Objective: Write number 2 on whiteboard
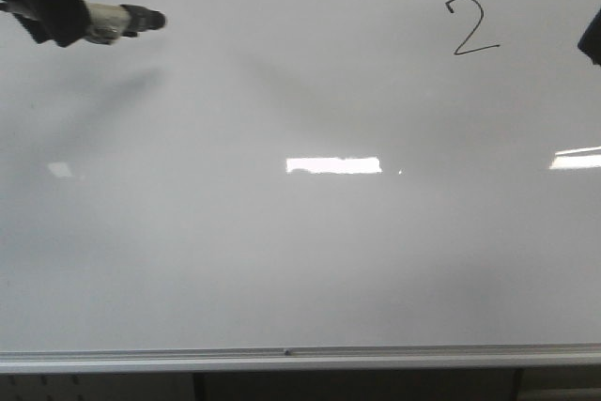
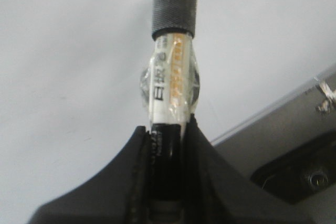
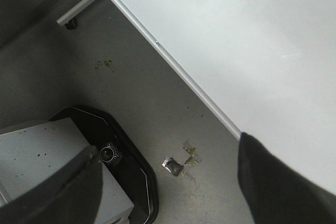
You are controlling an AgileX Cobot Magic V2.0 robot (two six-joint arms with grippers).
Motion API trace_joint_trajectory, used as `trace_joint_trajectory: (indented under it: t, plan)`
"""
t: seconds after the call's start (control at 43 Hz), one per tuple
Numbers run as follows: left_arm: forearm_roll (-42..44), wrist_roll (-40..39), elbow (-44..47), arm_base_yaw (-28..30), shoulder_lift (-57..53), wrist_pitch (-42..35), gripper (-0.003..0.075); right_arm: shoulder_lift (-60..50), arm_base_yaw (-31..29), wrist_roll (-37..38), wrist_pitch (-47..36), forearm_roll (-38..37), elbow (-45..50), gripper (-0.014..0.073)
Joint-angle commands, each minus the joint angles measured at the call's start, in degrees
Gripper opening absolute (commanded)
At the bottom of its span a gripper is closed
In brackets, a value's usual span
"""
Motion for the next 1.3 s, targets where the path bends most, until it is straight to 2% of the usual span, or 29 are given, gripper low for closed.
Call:
trace_joint_trajectory:
  t: [0.0,0.163,0.325,0.488,0.86,1.022,1.185,1.278]
  plan:
    - [0.5,-5.1,3.1,4.9,-6.1,-11.5,-0.0020,-1.3,-0.3,0.0,-1.9,1.7,-1.9,0.0561]
    - [0.2,-12.8,15.9,11.8,-12.5,-33.8,-0.0020,-1.3,-0.3,0.0,-2.8,1.7,-1.9,0.0561]
    - [-0.2,-16.6,26.9,16.9,-12.0,-56.1,-0.0020,-1.3,-0.3,0.0,-3.2,1.7,-1.9,0.0561]
    - [-2.7,-17.3,33.0,19.4,-8.5,-70.1,-0.0020,-1.3,-0.3,0.0,-3.8,1.7,-1.9,0.0561]
    - [-2.6,-17.3,33.7,19.5,2.7,-90.7,-0.0020,-1.3,-0.3,0.0,-4.1,1.7,-1.9,0.0561]
    - [-2.2,-17.2,33.7,19.5,3.9,-92.4,0.0002,-1.3,-0.3,0.0,-4.1,1.7,-1.9,0.0561]
    - [-1.9,-17.1,33.7,19.5,4.0,-93.4,0.0197,-1.3,-0.3,0.0,-4.1,1.7,-1.9,0.0561]
    - [-1.9,-17.1,33.7,19.5,4.0,-93.5,0.0283,-1.3,-0.3,0.0,-4.2,1.7,-1.9,0.0561]
